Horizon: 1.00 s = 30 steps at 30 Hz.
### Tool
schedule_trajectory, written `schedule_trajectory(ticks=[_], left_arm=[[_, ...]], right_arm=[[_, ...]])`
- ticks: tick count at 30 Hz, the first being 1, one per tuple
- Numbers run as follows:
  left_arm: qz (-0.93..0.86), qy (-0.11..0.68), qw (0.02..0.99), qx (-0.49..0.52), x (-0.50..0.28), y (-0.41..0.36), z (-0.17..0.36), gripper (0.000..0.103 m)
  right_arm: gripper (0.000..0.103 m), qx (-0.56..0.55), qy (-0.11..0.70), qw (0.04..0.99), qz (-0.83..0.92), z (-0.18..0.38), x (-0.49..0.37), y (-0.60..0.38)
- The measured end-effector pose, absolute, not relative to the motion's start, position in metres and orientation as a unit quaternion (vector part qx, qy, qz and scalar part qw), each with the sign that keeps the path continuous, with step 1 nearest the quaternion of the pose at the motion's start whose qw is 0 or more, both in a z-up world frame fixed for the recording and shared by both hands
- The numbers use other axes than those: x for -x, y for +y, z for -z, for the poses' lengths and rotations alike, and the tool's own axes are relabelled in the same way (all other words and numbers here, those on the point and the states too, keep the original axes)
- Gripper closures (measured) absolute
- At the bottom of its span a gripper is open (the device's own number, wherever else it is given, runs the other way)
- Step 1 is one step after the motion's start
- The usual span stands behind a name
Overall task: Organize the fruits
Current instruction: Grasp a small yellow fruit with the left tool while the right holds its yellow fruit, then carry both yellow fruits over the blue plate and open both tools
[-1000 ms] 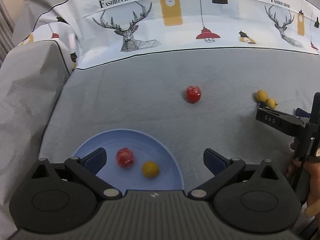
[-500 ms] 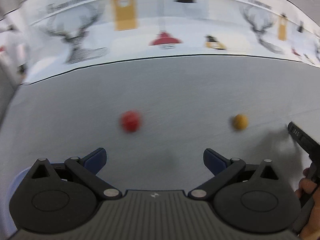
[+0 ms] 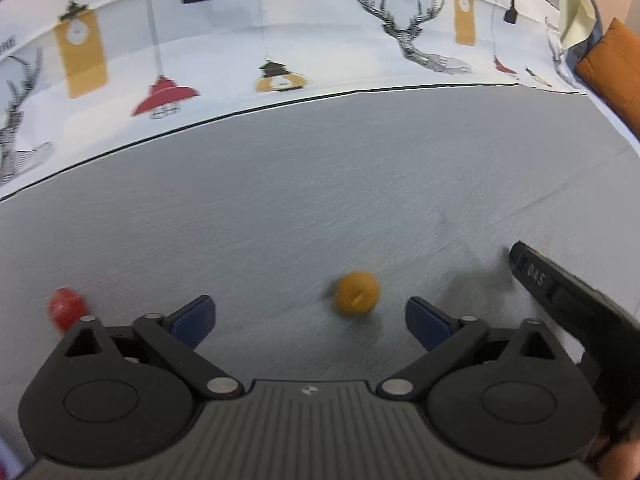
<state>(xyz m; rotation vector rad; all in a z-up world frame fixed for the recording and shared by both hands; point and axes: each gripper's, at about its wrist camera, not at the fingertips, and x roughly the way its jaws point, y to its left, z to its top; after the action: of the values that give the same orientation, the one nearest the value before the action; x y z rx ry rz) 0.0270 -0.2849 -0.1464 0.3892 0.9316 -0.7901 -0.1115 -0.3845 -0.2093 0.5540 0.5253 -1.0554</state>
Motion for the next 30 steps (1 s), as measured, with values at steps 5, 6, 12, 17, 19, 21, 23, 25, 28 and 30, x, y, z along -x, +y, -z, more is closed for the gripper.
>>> schedule_trajectory(ticks=[5,6,12,17,19,21,23,25,28,30], left_arm=[[0.384,0.431,0.79,-0.208,-0.025,-0.302,0.156,0.047],[0.388,0.422,0.792,-0.212,-0.024,-0.302,0.156,0.066],[0.391,0.388,0.803,-0.226,-0.014,-0.292,0.141,0.076],[0.35,0.358,0.836,-0.225,0.002,-0.238,0.103,0.076],[0.334,0.357,0.844,-0.218,0.007,-0.209,0.089,0.076],[0.316,0.365,0.851,-0.208,0.011,-0.178,0.077,0.076],[0.293,0.374,0.856,-0.202,0.014,-0.149,0.068,0.076],[0.267,0.383,0.863,-0.19,0.017,-0.122,0.059,0.076],[0.228,0.394,0.873,-0.172,0.019,-0.085,0.047,0.076],[0.206,0.399,0.878,-0.165,0.021,-0.065,0.041,0.076]], right_arm=[[0.077,-0.259,0.243,0.793,0.496,0.211,0.111,-0.384],[0.077,-0.258,0.242,0.793,0.496,0.211,0.11,-0.384],[0.077,-0.253,0.24,0.795,0.496,0.211,0.109,-0.382],[0.077,-0.253,0.217,0.819,0.467,0.206,0.106,-0.373],[0.077,-0.238,0.209,0.835,0.449,0.202,0.1,-0.363],[0.077,-0.221,0.207,0.849,0.433,0.2,0.094,-0.354],[0.077,-0.207,0.21,0.863,0.409,0.2,0.087,-0.345],[0.077,-0.196,0.213,0.872,0.394,0.2,0.082,-0.338],[0.077,-0.188,0.221,0.88,0.377,0.2,0.077,-0.331],[0.077,-0.184,0.223,0.885,0.365,0.199,0.074,-0.326]])
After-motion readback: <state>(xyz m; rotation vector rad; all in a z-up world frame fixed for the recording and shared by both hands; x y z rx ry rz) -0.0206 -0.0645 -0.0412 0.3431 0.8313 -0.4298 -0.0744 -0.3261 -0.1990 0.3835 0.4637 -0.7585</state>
